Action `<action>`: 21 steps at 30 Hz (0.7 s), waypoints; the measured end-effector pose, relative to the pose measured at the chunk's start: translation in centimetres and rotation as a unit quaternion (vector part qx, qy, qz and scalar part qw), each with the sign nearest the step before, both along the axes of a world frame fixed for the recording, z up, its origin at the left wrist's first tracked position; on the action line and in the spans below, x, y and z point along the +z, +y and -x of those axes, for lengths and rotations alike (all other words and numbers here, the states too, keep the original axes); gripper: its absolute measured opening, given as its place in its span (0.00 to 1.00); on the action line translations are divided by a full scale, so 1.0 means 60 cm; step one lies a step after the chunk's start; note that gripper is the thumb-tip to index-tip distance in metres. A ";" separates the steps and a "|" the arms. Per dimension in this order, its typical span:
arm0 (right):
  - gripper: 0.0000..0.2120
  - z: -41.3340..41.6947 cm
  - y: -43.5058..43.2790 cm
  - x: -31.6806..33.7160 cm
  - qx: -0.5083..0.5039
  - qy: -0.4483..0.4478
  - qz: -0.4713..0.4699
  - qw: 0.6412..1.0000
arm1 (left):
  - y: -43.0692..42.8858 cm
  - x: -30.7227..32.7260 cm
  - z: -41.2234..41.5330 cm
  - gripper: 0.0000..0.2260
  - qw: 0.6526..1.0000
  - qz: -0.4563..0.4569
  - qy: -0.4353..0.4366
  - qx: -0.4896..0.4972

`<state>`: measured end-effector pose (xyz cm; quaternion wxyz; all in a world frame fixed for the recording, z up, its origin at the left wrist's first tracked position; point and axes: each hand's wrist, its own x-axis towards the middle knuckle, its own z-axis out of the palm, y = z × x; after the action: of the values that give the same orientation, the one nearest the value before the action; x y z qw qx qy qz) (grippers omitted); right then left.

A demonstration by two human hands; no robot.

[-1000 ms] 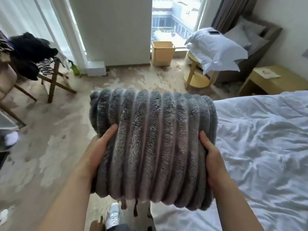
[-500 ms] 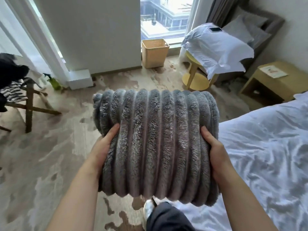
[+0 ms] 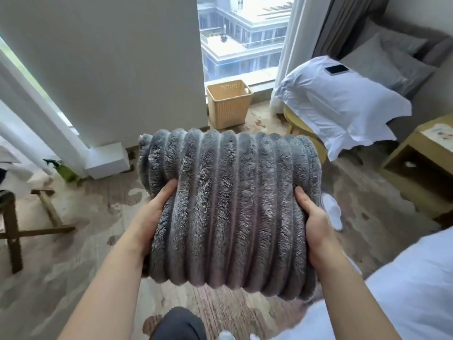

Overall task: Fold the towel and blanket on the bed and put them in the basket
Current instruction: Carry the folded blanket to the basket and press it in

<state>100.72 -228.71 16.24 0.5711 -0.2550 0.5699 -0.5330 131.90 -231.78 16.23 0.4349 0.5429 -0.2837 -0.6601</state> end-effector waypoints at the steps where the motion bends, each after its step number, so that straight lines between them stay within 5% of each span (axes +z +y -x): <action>1: 0.42 -0.005 -0.044 -0.005 -0.002 0.003 -0.002 1.000 | -0.045 -0.003 -0.009 0.31 1.000 0.002 -0.010 0.007; 7: 0.32 -0.041 -0.328 -0.047 -0.014 -0.025 -0.022 0.999 | -0.381 -0.055 -0.034 0.32 0.998 0.007 -0.068 0.007; 12: 0.43 -0.013 -0.562 -0.063 -0.107 0.016 -0.059 0.992 | -0.673 -0.064 0.009 0.32 0.994 -0.028 -0.060 -0.082; 21: 0.42 0.096 -0.940 -0.057 -0.169 0.033 -0.080 0.982 | -1.130 -0.088 0.131 0.26 0.987 0.007 -0.033 -0.159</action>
<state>94.95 -285.13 12.81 0.4727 -0.1262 0.6637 -0.5658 124.02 -299.58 10.94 0.3182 0.5095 -0.3856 -0.7004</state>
